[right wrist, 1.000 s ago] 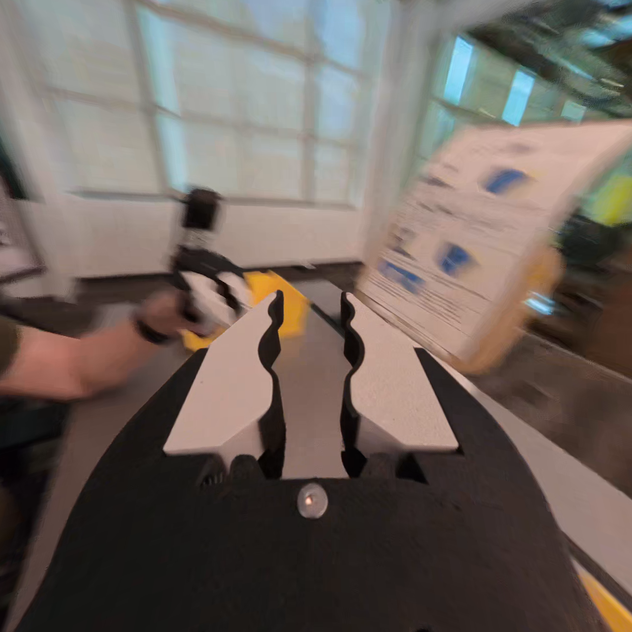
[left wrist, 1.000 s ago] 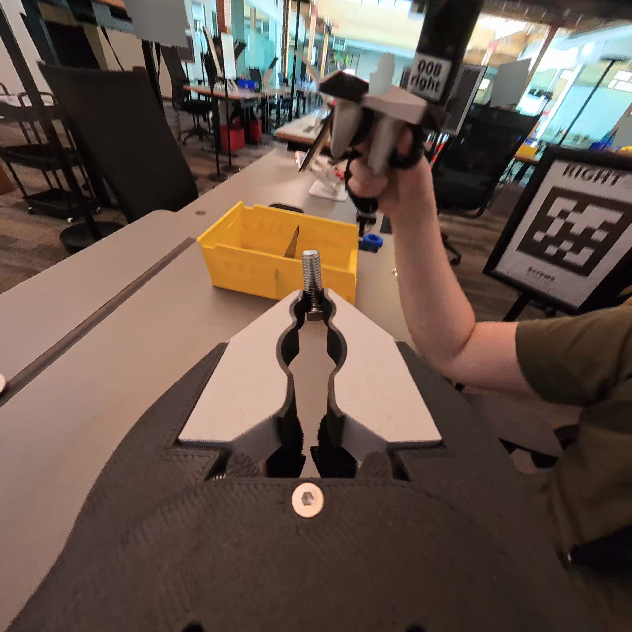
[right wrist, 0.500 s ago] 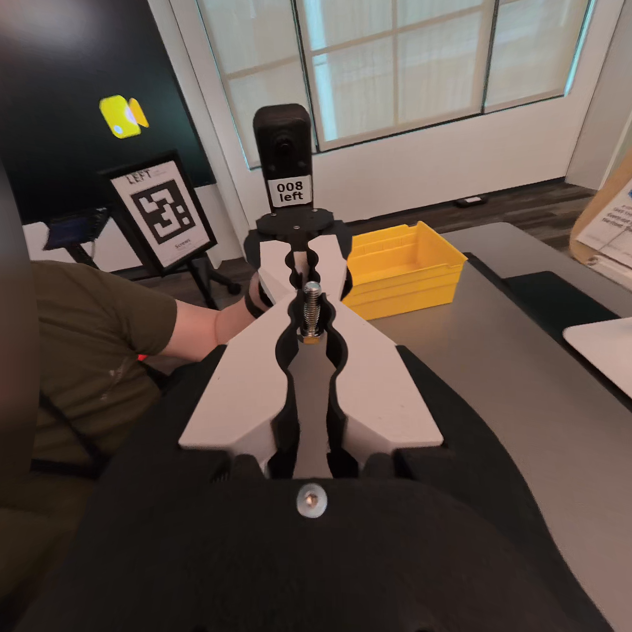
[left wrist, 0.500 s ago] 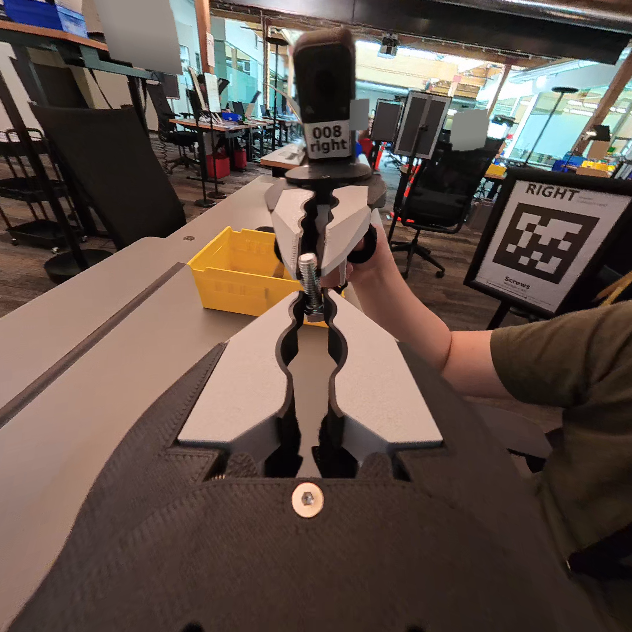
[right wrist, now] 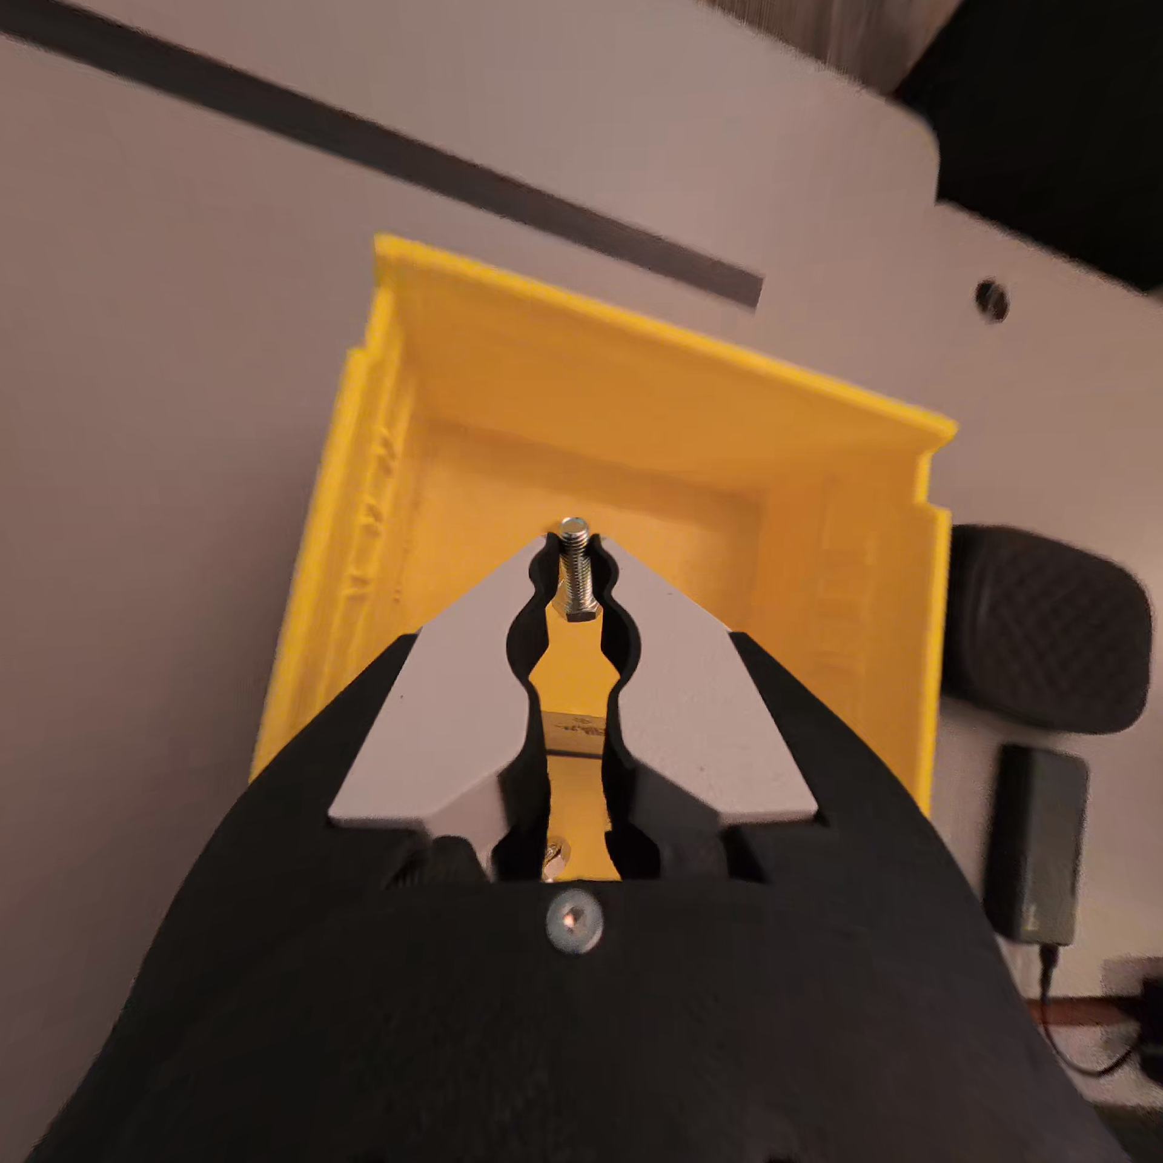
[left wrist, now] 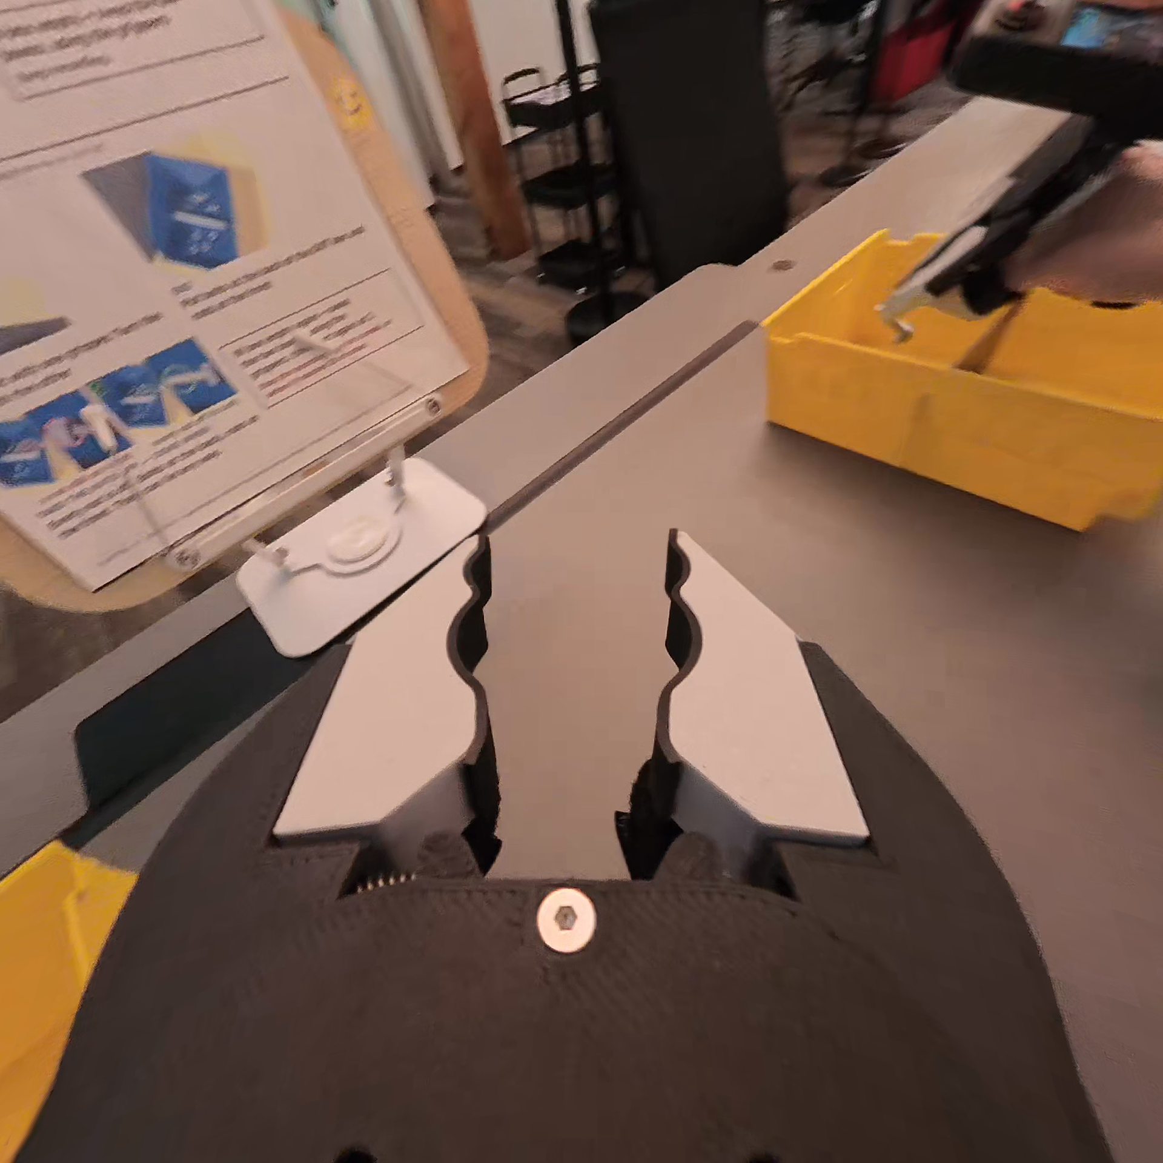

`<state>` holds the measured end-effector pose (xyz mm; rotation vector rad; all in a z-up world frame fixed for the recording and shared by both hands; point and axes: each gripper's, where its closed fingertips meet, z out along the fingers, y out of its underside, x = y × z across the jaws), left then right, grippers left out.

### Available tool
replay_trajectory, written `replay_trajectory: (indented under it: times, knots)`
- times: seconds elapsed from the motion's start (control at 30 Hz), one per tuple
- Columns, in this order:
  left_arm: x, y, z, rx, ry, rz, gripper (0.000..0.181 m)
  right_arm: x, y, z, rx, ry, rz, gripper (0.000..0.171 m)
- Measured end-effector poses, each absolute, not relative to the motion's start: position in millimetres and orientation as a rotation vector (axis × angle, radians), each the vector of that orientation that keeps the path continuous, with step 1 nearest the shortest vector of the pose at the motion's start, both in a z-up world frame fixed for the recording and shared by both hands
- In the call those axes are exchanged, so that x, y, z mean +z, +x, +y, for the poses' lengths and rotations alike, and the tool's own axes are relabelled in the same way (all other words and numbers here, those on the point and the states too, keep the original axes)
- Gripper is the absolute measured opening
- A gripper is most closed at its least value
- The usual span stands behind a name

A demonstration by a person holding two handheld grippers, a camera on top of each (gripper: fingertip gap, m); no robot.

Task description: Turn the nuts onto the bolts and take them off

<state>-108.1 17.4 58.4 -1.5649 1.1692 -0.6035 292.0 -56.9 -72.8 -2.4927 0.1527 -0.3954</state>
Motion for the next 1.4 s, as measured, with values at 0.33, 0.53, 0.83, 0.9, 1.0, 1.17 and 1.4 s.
replay_trajectory:
  times: [0.33, 0.53, 0.83, 0.9, 1.0, 1.17, 1.4]
  knots:
    - [63, -168, 100, -0.135, -1.612, 0.797, 0.064, -46, 287, -48, -0.331, -2.345, 0.239, 0.036]
    - [86, -204, 116, 0.036, -1.558, 0.681, 0.066, 132, 202, -32, -0.459, -1.556, 0.159, 0.061]
    - [107, -235, 120, 0.103, -1.523, 0.584, 0.069, 140, 12, 1, -0.486, -1.49, -0.189, 0.073]
    - [109, -239, 121, 0.101, -1.524, 0.572, 0.071, 120, -16, 12, -0.436, -1.557, -0.22, 0.075]
    - [113, -247, 123, 0.1, -1.524, 0.547, 0.072, 100, -50, 23, -0.379, -1.598, -0.253, 0.076]
    - [119, -258, 124, 0.09, -1.52, 0.508, 0.073, 88, -84, 44, -0.278, -1.665, -0.236, 0.087]
    - [122, -264, 126, 0.088, -1.517, 0.492, 0.075, 107, -72, 74, -0.366, -1.638, 0.007, 0.11]
